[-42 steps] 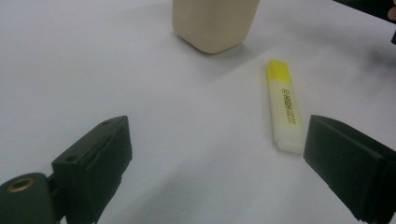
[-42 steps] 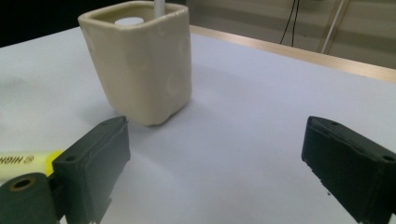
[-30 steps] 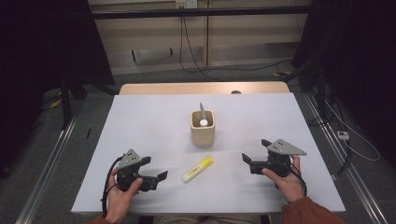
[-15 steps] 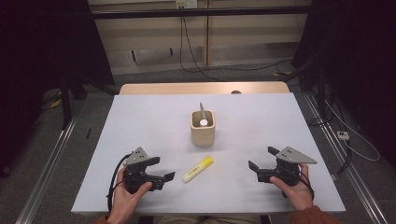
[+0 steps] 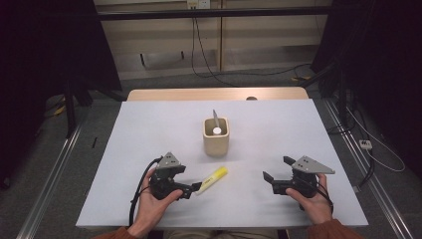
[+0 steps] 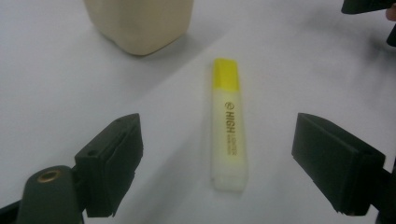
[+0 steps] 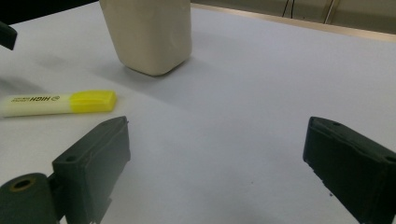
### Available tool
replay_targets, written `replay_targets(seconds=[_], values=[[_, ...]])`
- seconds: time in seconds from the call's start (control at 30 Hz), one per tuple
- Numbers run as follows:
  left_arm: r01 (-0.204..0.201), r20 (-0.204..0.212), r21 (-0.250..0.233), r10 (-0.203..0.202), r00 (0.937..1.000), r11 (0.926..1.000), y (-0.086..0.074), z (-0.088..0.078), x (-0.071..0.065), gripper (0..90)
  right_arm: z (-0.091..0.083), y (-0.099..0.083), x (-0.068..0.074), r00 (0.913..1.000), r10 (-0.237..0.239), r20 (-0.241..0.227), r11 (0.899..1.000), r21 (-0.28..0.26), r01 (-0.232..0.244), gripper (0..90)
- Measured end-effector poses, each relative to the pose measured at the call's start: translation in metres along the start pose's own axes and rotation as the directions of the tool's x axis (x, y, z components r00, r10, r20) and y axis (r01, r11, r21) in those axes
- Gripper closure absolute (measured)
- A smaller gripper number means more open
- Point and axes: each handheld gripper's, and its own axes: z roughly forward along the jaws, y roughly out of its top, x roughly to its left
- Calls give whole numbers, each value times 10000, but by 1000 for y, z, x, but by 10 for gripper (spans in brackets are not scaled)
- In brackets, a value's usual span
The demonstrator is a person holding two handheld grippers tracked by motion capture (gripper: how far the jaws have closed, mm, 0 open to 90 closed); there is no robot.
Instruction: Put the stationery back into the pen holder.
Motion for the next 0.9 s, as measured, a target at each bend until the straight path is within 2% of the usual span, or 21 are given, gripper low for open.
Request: replay_targets(seconds=[0.07,0.27,0.4,0.47,0.63,0.67,0.73,0.77,0.9], values=[[14,148,49,-15,9999,10000,5,6,-3,164,0,0,0,10000,-14,-19,10000,2,14,73],[-102,-133,517,109,9999,9986,16,19,-9,154,0,0,0,9999,24,-118,10000,69,-23,69],[-119,-62,894,125,9999,9959,23,29,-9,159,0,0,0,9999,27,-121,10000,72,-26,69],[-215,-238,1185,245,9994,9927,26,35,-8,177,0,0,0,9999,12,-115,10000,60,-11,69],[-75,-80,1898,92,9999,9818,30,48,-4,234,0,0,0,9999,14,-128,10000,66,-13,70],[-166,-86,2034,187,9998,9790,31,50,-3,238,0,0,0,9999,9,-126,10000,71,-8,70],[-102,-55,2164,117,9999,9762,32,55,-4,268,1,0,0,9999,-13,-110,10000,78,14,70],[-210,-44,2293,226,9997,9731,33,57,-3,269,1,0,0,9999,-10,-108,10000,84,11,70],[-203,-87,2691,235,9997,9629,38,66,-5,309,1,0,1,9999,-41,-133,9999,100,42,71]])
